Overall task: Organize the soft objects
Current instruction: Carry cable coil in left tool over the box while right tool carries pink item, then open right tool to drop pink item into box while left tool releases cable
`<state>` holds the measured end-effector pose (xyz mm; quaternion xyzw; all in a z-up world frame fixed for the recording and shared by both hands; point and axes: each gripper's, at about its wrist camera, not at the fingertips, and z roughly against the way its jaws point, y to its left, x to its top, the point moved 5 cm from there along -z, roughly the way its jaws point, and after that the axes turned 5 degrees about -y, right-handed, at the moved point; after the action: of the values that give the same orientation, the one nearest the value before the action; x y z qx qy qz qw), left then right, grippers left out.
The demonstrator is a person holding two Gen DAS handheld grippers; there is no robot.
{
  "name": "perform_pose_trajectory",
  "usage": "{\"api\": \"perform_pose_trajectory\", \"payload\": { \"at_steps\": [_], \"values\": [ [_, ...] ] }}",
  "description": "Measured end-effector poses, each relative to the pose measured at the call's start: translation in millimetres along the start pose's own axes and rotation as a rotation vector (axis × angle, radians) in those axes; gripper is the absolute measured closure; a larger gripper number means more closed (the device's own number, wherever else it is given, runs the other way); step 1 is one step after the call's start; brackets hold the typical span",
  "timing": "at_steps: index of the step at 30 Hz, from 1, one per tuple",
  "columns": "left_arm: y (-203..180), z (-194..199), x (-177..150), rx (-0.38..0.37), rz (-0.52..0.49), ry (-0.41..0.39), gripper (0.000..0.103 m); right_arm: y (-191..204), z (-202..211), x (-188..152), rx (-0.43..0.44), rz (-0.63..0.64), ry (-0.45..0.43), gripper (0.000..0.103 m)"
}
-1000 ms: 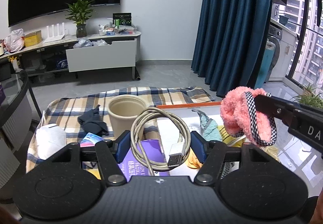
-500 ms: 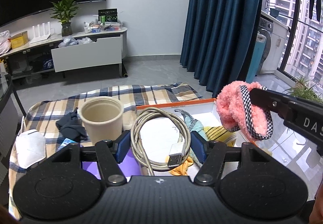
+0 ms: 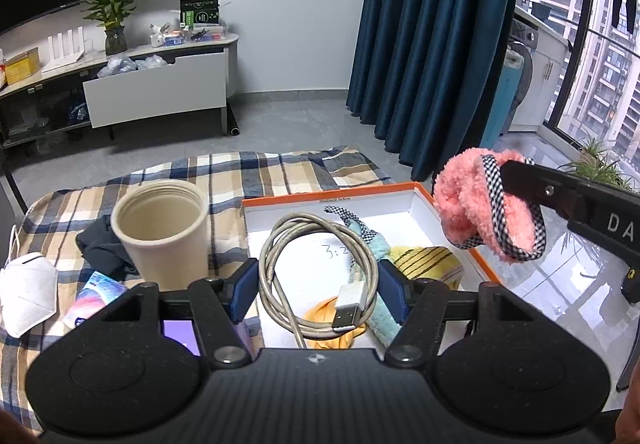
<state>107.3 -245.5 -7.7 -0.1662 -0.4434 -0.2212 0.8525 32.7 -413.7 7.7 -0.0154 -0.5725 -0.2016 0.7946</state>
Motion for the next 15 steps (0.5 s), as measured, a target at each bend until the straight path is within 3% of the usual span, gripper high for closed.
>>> {"api": "perform_pose_trajectory", "payload": {
  "at_steps": [15],
  "values": [
    [-19.8, -25.9, 0.8, -0.035, -0.01, 0.028, 0.039, -22.1, -29.1, 2.5, -0.028, -0.012, 0.021, 0.095]
  ]
}}
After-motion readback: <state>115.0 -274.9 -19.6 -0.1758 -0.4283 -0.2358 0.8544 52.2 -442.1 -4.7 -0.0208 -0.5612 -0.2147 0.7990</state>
